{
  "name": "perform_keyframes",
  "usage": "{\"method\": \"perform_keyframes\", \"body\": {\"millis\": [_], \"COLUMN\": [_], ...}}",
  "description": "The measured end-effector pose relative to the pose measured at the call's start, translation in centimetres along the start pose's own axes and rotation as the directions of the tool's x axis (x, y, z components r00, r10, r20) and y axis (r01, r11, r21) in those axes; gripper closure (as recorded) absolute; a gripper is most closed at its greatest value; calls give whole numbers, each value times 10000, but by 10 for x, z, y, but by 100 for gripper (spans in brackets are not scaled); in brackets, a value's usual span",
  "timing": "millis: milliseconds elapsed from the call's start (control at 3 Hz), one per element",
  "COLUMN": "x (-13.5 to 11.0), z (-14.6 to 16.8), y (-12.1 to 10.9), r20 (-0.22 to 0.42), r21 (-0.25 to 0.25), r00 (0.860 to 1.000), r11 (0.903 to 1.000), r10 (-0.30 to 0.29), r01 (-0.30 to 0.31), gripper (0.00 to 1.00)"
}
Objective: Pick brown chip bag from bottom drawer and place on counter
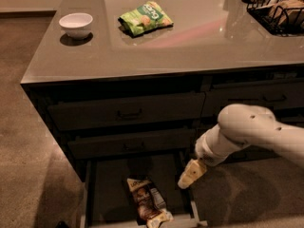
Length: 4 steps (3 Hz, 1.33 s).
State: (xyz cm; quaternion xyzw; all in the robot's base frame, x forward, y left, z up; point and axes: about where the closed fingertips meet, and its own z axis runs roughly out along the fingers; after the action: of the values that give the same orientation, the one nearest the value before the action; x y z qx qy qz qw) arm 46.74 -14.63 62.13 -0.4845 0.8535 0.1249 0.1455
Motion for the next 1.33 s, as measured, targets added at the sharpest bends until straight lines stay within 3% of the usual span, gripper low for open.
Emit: {"method": "perform_keyframes", "body": {"millis": [333, 667, 1000, 1333], "x": [-14, -19, -18, -22], "z": [1, 24, 112, 188], "y": [-14, -19, -13, -16], "r20": [540, 232, -83, 1167], "r21": [546, -128, -1196, -1575], "r00": [9985, 9997, 10000, 9921], "r11": [9985, 9999, 9928, 9871], "r10": [2, -69, -23, 457], "r01": [-31, 72, 13, -269], "gripper": [0, 0, 0, 0]}}
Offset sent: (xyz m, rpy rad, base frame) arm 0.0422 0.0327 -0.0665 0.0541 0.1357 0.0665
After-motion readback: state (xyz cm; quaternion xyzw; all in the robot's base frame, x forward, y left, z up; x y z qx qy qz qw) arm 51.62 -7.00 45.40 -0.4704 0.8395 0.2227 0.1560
